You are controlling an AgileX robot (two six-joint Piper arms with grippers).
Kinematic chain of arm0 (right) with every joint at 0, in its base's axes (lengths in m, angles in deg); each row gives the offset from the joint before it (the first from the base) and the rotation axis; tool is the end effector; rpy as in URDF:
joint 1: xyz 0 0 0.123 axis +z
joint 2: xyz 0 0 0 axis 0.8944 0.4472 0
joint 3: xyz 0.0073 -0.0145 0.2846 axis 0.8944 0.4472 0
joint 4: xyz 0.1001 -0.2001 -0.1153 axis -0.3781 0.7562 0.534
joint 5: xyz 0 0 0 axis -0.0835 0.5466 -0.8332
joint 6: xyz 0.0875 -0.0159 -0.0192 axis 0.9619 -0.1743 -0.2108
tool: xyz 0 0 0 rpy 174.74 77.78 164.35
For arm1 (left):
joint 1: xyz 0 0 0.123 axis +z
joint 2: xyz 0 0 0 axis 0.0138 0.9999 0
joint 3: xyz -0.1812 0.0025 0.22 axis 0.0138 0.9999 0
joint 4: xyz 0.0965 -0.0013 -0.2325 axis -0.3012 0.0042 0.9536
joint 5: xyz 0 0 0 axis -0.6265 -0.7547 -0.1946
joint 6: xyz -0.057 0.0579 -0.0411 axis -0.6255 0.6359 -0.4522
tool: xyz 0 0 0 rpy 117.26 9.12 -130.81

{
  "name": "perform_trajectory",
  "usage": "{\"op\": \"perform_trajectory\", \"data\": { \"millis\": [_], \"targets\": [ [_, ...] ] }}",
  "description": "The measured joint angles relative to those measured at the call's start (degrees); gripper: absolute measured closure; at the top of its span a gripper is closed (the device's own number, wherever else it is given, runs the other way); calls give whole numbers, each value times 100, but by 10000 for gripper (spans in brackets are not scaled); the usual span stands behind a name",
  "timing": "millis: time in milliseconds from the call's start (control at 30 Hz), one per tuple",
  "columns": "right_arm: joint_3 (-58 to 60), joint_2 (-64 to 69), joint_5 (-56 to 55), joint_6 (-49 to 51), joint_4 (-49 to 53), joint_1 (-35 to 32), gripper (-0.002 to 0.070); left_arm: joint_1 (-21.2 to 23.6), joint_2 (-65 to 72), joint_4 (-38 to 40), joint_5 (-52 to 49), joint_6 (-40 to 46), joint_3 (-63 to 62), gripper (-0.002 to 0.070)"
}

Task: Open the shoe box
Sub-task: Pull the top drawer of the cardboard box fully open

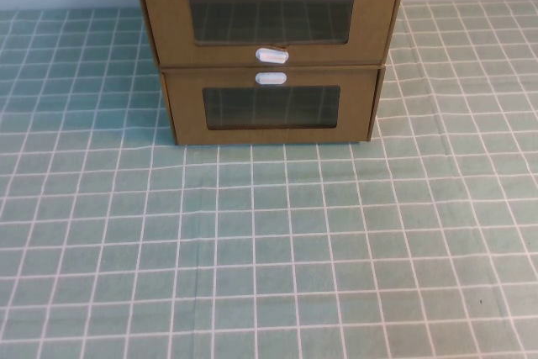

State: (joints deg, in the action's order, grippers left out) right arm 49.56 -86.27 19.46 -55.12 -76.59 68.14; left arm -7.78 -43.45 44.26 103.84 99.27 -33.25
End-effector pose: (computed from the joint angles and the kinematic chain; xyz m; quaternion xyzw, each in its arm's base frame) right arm 0.0372 0.0063 0.2543 -0.0282 0.4418 0.0557 0.8949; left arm 0.0429 -0.0034 0.2465 0.0562 0.4824 0.0042 0.8742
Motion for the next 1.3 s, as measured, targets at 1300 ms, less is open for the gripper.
{"op": "perform_trajectory", "data": {
  "millis": [1300],
  "targets": [
    [-7614, 4014, 5650, 1819, 643, 0, 690, 0, 4003, 645, -4305, -1514, -7078, 680]
  ]
}}
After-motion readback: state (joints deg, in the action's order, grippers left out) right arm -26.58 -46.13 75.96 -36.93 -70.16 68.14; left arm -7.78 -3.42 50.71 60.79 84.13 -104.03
